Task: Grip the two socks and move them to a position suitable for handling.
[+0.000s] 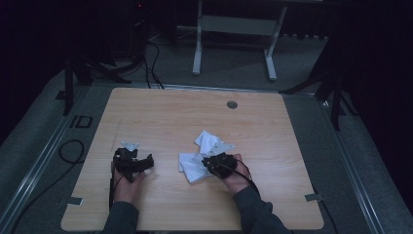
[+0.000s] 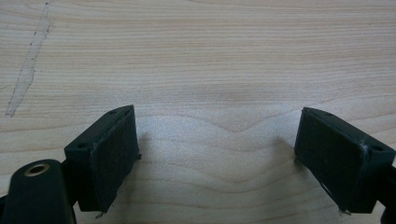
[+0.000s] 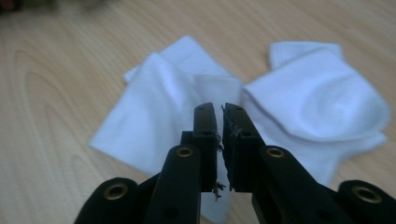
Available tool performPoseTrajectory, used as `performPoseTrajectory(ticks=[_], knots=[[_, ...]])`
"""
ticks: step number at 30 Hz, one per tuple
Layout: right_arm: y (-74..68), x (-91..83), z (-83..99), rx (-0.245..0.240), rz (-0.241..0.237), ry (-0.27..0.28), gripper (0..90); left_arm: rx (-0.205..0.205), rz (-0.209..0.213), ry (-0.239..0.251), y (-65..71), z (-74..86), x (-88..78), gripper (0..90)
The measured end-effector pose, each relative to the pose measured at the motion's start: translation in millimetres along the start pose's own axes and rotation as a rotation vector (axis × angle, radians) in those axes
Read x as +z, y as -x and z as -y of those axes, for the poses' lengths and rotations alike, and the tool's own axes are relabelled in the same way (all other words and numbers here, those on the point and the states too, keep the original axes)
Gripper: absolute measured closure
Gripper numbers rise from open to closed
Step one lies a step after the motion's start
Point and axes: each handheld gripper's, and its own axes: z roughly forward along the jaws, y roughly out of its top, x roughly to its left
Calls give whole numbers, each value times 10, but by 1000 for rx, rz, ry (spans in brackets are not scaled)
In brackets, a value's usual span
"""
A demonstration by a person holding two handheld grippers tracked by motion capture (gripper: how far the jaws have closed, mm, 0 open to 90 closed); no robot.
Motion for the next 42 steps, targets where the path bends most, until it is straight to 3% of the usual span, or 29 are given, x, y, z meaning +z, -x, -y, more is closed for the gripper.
performPoseTrajectory(ticks=[6,9,18,31,42], knots=[[-63,91,-13,-30,22,-32,758,0,0,0,0,0,0,133],[-49,126,11,-16,16,-52,727,0,0,0,0,0,0,133],[-70,223,106,0,-35,-90,827,0,0,0,0,0,0,133],[-223,191,115,3,-110,-75,869,0,0,0,0,0,0,132],[-243,12,20,8,-103,-36,880,0,0,-1,0,0,0,133]])
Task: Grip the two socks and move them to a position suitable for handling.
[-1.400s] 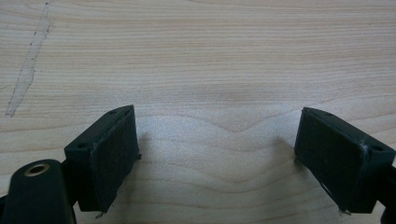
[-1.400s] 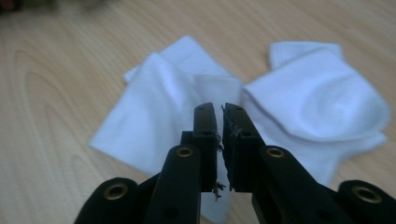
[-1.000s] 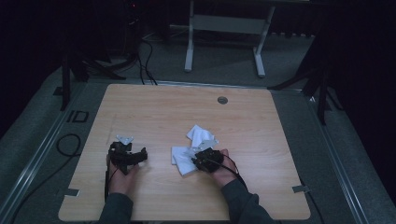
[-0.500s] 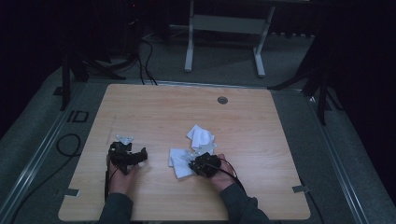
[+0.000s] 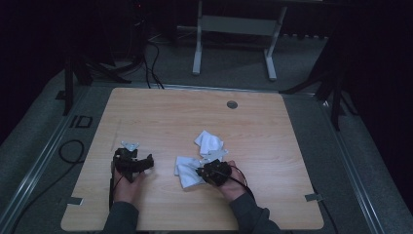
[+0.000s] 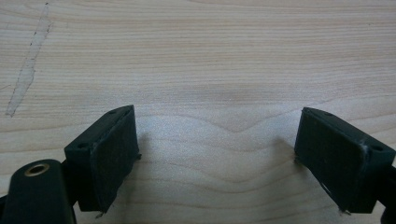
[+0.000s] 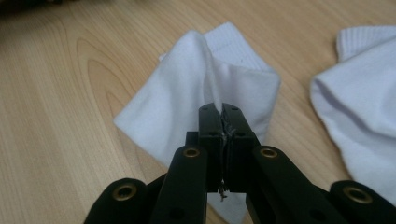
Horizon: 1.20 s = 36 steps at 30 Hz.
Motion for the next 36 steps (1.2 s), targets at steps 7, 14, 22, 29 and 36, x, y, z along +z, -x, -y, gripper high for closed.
performPoseTrajectory(ticks=[7,14,22,29,36], knots=[[6,-134,-51,3,5,27,882,0,0,1,0,0,1,133],[30,-312,-101,2,27,55,882,0,0,1,0,0,1,133],[160,-534,-82,25,69,74,882,-1,0,2,1,1,1,132],[409,-675,158,81,128,47,882,0,0,2,0,1,1,133],[582,-770,462,160,123,17,882,0,0,1,0,1,1,133]])
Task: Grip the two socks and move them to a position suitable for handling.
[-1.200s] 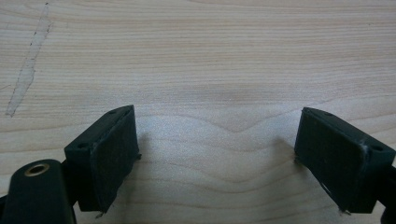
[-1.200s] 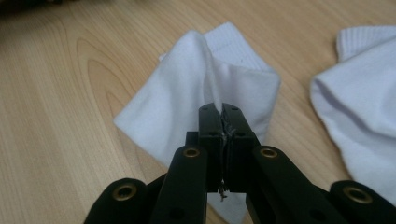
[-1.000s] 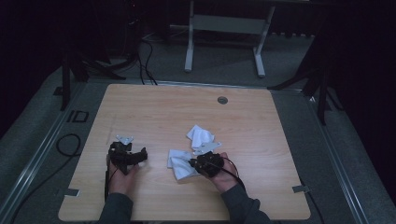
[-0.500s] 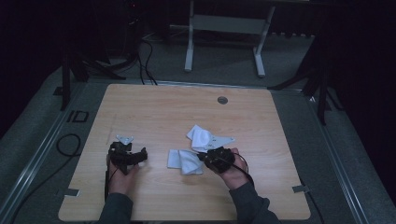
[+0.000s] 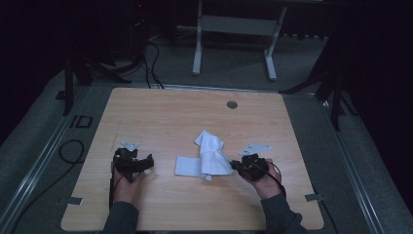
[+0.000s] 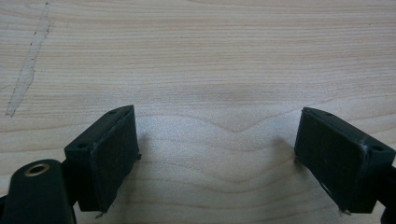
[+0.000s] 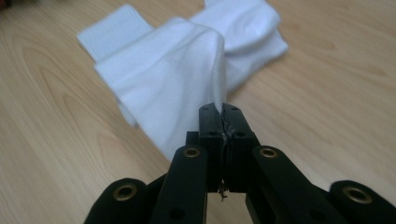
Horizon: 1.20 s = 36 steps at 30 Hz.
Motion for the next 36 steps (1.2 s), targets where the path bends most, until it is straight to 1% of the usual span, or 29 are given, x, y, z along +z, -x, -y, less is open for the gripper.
performPoseTrajectory(ticks=[3,4,6,9,13,16,17,19,20,22,23,24,26,28,30,33,34,36], knots=[[47,-37,86,12,10,-10,882,0,0,0,0,0,0,133],[47,-37,86,12,10,-10,882,0,0,0,0,0,0,133],[106,-78,147,28,18,-14,881,0,0,-1,1,0,-1,132],[163,-107,191,41,23,-22,881,2,1,-1,2,0,-1,133],[225,-126,232,45,34,-36,877,2,1,-1,2,0,-1,132],[277,-119,246,49,79,-52,840,2,2,-1,3,0,-1,132],[295,-118,246,49,110,-54,796,2,1,-1,3,0,-1,133],[305,-125,239,49,156,-53,746,2,2,-1,2,0,-1,132],[306,-130,234,49,164,-48,731,2,1,-1,3,0,-1,132],[296,-131,227,44,165,-39,714,2,1,-1,2,0,-1,133],[278,-128,219,34,164,-33,702,2,2,-1,3,0,-1,133],[229,-95,206,11,154,-32,697,2,2,-1,3,0,-1,132],[177,-34,199,-11,133,-38,696,2,2,-1,2,0,-1,133],[120,79,197,-35,114,-56,695,2,1,-1,2,0,-1,133],[95,192,195,-41,104,-69,676,2,1,-1,2,0,-1,133],[79,320,187,-27,99,-79,637,2,2,-1,2,0,-1,133],[65,364,183,-26,98,-90,628,2,2,-1,2,0,-1,132],[29,425,188,-44,90,-120,613,2,1,-1,3,0,-1,132]])
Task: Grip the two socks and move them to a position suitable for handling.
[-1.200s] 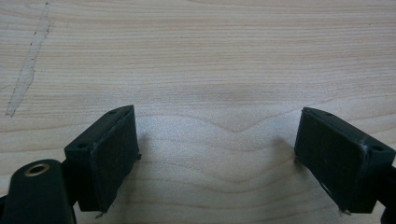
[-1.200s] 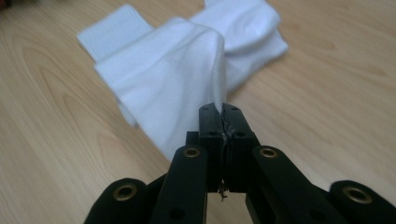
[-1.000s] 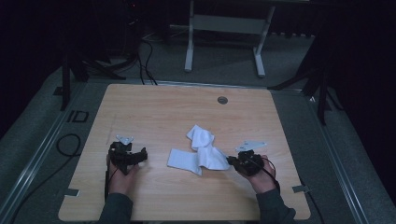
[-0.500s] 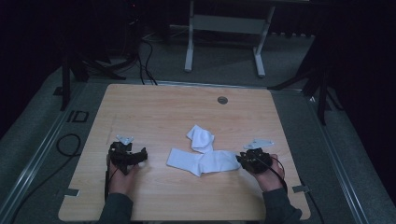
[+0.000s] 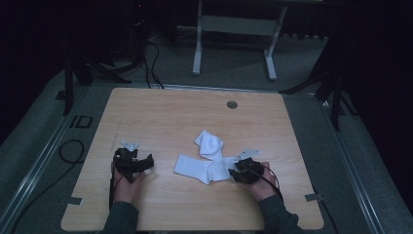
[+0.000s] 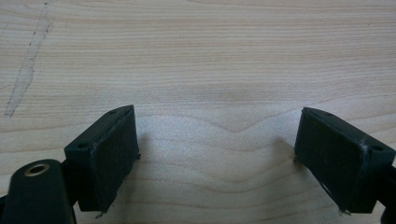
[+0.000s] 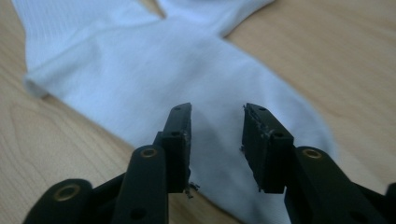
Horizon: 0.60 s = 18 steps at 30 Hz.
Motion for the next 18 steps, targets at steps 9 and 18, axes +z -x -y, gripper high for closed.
performPoseTrajectory(ticks=[9,18], knots=[[-142,-22,46,-4,-63,13,593,1,1,0,5,0,0,132],[-292,-72,84,-36,-100,1,564,1,1,0,5,0,0,133]])
